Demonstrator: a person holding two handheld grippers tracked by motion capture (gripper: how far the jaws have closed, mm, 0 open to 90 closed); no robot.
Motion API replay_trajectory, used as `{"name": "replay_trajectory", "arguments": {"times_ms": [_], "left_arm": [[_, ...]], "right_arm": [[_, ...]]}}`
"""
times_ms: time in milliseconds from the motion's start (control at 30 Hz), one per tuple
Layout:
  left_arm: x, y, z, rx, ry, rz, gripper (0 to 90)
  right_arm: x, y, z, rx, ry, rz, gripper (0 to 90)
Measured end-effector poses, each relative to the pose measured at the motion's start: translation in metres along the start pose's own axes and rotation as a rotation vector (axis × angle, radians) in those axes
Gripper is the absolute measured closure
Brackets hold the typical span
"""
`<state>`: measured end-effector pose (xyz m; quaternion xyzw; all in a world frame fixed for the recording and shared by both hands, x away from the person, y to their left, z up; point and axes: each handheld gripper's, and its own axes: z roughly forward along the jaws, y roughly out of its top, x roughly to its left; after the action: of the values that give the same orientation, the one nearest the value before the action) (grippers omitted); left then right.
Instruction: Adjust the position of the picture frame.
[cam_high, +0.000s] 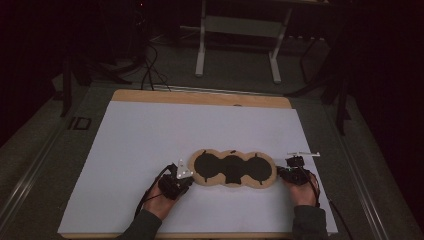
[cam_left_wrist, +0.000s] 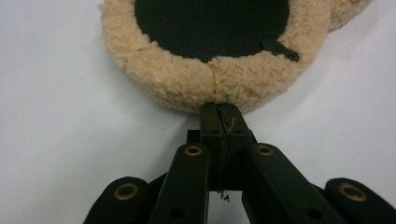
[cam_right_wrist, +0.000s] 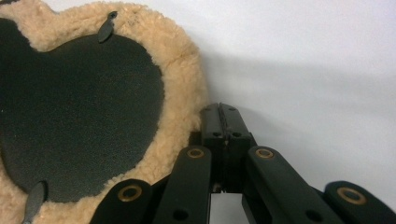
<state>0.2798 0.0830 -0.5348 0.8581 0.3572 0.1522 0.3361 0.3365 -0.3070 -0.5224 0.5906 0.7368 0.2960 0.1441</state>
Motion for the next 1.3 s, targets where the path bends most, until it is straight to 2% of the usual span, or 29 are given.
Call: {"name": "replay_trajectory", "arguments": {"times_ms": [233, 867, 1300], "left_arm": [[0.003, -0.001, 0.000, -0.002, 0.013, -0.013, 90.0], [0.014, -0.002, -0.002, 0.006, 0.065, -0.047, 90.0], [0.024, -0.005, -0.004, 0.007, 0.075, -0.072, 90.0]], "right_arm": [[0.002, 0.004, 0.004, 0.001, 0.010, 0.005, 90.0], [0.015, 0.019, 0.016, 0.009, 0.003, -0.018, 90.0], [0.022, 0.026, 0.024, 0.009, 0.020, -0.020, 90.0]]}}
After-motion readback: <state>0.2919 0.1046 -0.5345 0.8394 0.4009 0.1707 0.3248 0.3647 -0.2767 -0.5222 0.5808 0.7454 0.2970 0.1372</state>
